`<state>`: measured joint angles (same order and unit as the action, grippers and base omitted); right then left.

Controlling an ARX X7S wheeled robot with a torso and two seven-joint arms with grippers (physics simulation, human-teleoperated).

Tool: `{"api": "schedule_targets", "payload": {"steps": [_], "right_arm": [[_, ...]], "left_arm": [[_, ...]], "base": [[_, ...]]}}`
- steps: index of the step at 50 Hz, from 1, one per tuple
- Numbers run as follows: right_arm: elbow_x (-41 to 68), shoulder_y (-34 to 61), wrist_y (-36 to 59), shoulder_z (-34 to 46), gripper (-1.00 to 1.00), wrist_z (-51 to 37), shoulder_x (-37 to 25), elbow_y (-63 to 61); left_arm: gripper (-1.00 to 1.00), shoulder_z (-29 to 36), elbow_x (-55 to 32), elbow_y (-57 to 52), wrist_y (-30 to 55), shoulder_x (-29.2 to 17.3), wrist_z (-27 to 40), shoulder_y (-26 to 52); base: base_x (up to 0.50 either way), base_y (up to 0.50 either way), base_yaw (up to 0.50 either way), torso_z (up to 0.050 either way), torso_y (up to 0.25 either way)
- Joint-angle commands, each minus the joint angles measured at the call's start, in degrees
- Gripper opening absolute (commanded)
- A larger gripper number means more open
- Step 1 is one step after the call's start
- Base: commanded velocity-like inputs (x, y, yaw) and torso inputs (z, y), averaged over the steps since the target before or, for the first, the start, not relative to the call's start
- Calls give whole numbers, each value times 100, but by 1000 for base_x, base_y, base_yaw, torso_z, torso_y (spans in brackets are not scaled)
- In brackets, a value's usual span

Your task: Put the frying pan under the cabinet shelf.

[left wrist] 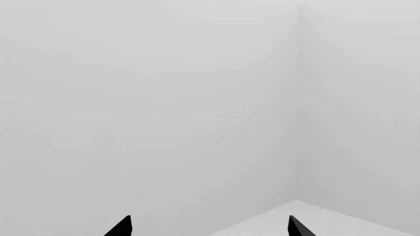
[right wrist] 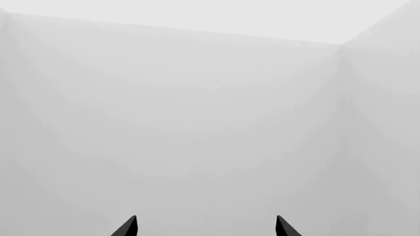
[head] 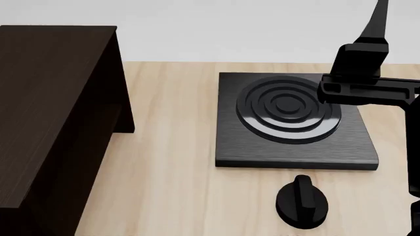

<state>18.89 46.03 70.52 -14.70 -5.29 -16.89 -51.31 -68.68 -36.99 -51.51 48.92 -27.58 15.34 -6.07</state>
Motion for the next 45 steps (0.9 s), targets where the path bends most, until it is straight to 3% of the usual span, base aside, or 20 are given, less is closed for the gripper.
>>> {"api": "schedule_targets", "payload": {"steps": [1,12,23,26,31,35,45], "right_arm": [[20,20,54,-10,100,-39,-54,-23],[82,146,403,-152,100,-81,-206,-172],[194,736,1870,-540,100,-244,-712,-696],[1010,677,1944,-875,100,-812,-1015,-529],[3996,632,1939,-1459,100,-3208,-1943,38],[5468,671,1920,-1509,100,-4521,-2564,395],[6143,277,1785,-1561,100,-5323,-3163,839]], "left_arm": [[100,110,77,66,-111,27,-11,-12],[100,243,152,164,-236,42,-35,-5],[100,548,264,250,-294,9,57,91],[100,690,322,313,-345,-10,74,135],[100,923,467,502,-534,-8,40,189],[100,1050,555,611,-649,9,15,200],[100,1263,714,853,-898,47,-54,221]], "base": [[0,0,0,0,0],[0,0,0,0,0],[0,0,0,0,0],[0,0,0,0,0],[0,0,0,0,0],[0,0,0,0,0],[0,0,0,0,0]]}}
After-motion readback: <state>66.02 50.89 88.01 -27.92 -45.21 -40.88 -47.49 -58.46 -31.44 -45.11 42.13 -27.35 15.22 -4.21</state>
